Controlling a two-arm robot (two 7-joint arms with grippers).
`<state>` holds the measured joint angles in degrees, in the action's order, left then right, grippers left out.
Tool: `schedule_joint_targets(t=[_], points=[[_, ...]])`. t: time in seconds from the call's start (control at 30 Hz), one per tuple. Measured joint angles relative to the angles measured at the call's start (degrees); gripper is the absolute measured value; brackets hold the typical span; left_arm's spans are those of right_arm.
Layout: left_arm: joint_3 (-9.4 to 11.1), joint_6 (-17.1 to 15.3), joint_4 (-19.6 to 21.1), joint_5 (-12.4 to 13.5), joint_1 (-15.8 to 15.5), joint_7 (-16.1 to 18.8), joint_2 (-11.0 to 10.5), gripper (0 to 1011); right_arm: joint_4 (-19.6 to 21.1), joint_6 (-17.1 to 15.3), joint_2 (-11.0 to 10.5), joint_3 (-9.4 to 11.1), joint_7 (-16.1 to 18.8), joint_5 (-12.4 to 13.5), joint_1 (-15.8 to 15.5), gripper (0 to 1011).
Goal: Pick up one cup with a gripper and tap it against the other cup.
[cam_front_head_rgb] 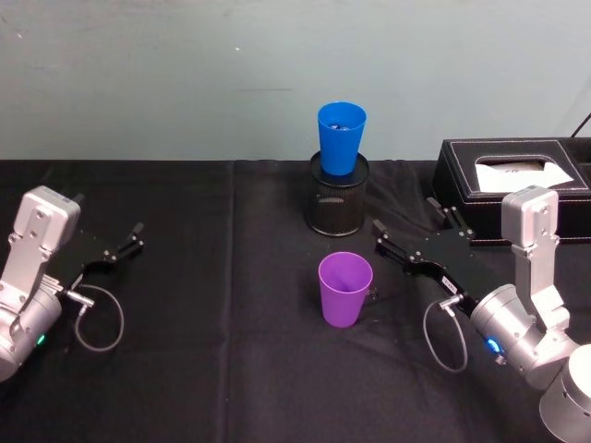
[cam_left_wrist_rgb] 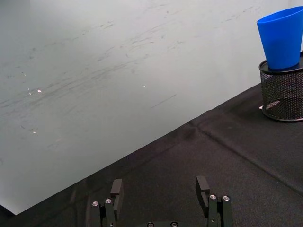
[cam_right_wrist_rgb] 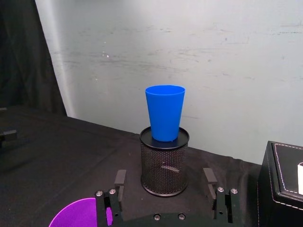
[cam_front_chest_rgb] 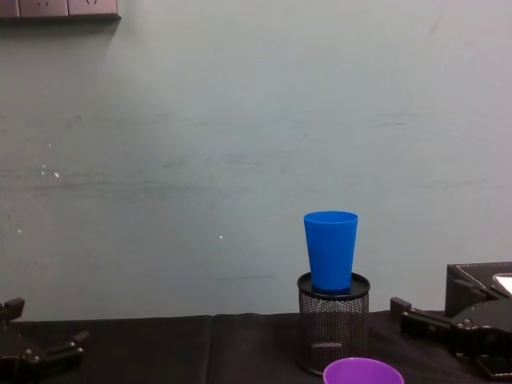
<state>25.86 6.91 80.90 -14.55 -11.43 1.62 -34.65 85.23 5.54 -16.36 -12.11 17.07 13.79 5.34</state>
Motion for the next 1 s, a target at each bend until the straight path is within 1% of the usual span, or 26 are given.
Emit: schedule_joint_targets(t=[1.0], points=[[0.0, 0.0, 0.0, 0.0, 0.0, 0.0, 0.0, 1000, 0.08, -0.07, 0.0, 0.0, 0.0, -0.05, 0.0, 1000]])
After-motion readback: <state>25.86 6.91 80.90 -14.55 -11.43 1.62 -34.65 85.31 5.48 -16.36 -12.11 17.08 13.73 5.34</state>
